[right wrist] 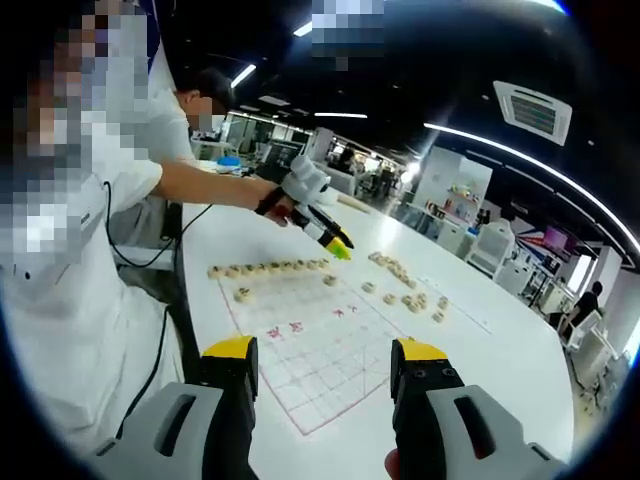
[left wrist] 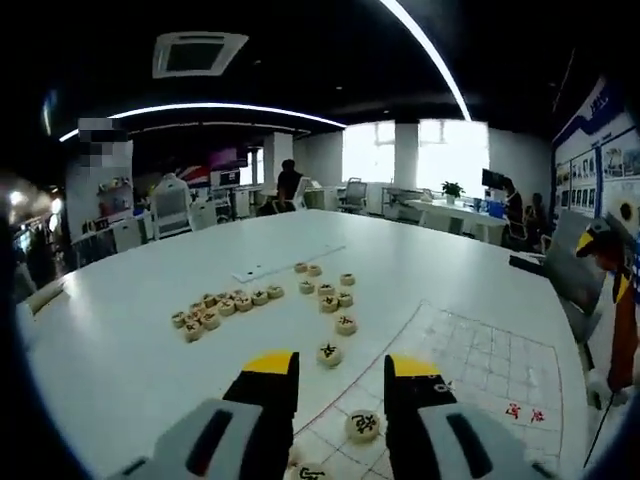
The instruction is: Pick up the chess pieces one by one and place each piece onto its starting position on the chessboard, setting the pieces on their correct points until all the chess pieces are arranged in the starting layout
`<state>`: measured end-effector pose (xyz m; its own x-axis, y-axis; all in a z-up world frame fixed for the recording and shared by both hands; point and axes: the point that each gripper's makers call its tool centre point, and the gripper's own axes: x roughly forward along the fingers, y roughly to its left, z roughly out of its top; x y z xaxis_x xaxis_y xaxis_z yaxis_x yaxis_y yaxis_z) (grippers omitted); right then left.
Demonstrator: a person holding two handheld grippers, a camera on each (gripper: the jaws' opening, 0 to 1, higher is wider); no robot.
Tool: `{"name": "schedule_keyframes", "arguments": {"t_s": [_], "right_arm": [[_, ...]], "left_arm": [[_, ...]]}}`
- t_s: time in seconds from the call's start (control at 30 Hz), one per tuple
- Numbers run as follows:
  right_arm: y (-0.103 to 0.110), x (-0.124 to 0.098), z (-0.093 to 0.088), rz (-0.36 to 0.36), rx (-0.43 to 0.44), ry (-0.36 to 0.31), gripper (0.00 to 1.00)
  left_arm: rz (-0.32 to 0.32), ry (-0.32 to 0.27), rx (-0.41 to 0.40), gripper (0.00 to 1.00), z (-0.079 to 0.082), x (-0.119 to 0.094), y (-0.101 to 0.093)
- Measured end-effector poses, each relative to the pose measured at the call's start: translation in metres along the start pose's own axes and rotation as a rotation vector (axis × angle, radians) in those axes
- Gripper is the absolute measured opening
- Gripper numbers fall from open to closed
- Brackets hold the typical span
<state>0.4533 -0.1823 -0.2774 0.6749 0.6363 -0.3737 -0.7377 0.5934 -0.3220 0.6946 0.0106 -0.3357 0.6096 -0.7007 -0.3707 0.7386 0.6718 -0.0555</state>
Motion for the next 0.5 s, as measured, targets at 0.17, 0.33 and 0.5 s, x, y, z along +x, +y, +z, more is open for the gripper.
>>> {"name": "schedule_keyframes", "arguments": {"t_s": [0.17, 0.33, 0.5], "right_arm": [[0.0, 0.001, -0.001, 0.004, 0.0, 0.004, 0.54], [-0.001, -0.001, 0.0, -0.001, -0.001, 0.0, 0.54], [-0.002, -0.001, -0.002, -0.001, 0.002, 0.003, 0.54]], "left_arm": [[0.006, 0.015, 0.059, 0.33, 0.0, 0.014, -0.001], [0.01, 0.05, 0.064, 0.34, -0.01, 0.034, 0.002], [0.029, 0.075, 0.05, 0.34, -0.019, 0.047, 0.01]]}}
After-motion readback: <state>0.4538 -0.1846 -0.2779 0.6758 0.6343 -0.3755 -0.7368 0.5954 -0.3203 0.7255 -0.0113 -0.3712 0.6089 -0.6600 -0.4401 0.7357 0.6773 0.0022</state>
